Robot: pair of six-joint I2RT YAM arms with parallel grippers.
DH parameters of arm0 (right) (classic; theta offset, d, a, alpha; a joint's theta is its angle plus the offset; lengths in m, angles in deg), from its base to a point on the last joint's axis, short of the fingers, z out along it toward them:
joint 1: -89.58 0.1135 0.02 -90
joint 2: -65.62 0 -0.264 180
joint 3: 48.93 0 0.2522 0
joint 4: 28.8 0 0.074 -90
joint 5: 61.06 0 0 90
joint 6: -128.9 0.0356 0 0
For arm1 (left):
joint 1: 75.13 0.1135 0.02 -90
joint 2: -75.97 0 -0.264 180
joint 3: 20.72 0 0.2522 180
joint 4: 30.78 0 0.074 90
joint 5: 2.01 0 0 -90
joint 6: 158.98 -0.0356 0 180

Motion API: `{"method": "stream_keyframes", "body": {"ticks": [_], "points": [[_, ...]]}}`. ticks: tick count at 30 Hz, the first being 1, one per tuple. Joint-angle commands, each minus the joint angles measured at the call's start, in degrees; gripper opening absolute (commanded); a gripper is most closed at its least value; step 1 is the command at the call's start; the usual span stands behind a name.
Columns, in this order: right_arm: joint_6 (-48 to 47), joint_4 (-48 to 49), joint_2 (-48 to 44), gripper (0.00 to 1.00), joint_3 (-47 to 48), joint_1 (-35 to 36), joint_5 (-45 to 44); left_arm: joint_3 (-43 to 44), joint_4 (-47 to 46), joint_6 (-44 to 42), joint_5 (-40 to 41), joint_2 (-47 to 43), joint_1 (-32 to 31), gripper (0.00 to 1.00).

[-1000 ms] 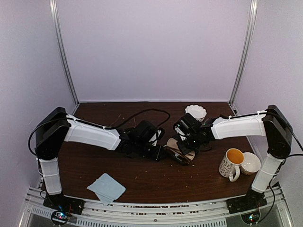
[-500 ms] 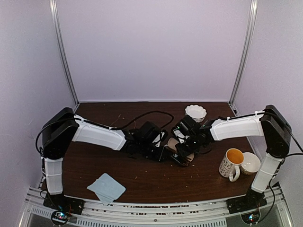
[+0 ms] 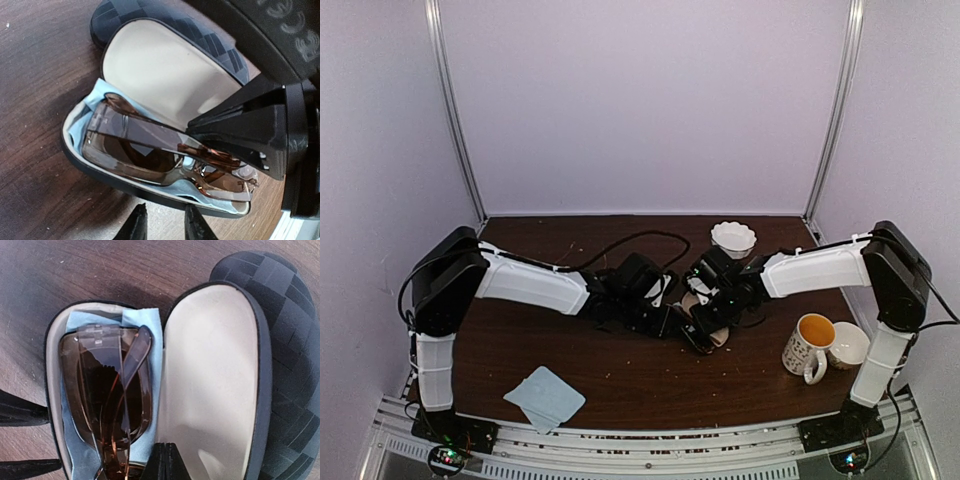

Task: Organize the sunglasses
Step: Adjust the sunglasses in the sunglasses case.

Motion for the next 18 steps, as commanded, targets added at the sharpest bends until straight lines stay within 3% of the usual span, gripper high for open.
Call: {"method": "stream_keyframes", "body": {"ticks": [1, 10, 18], "points": [[3.1, 2.1, 1.6, 0.00, -0.1, 0.4, 4.5, 1.4, -1.9, -0.8, -1.6, 2.6, -0.3, 0.28], [9.7, 7.9, 2.3, 0.00, -0.2, 0.6, 13.5, 0.7, -2.6, -0.6, -2.0, 3.3, -0.3, 0.27], [5.5, -1.2, -1.1, 0.00, 1.7, 0.6, 2.1, -0.7, -3.5, -0.3, -1.9, 2.8, -0.3, 0.27]]}}
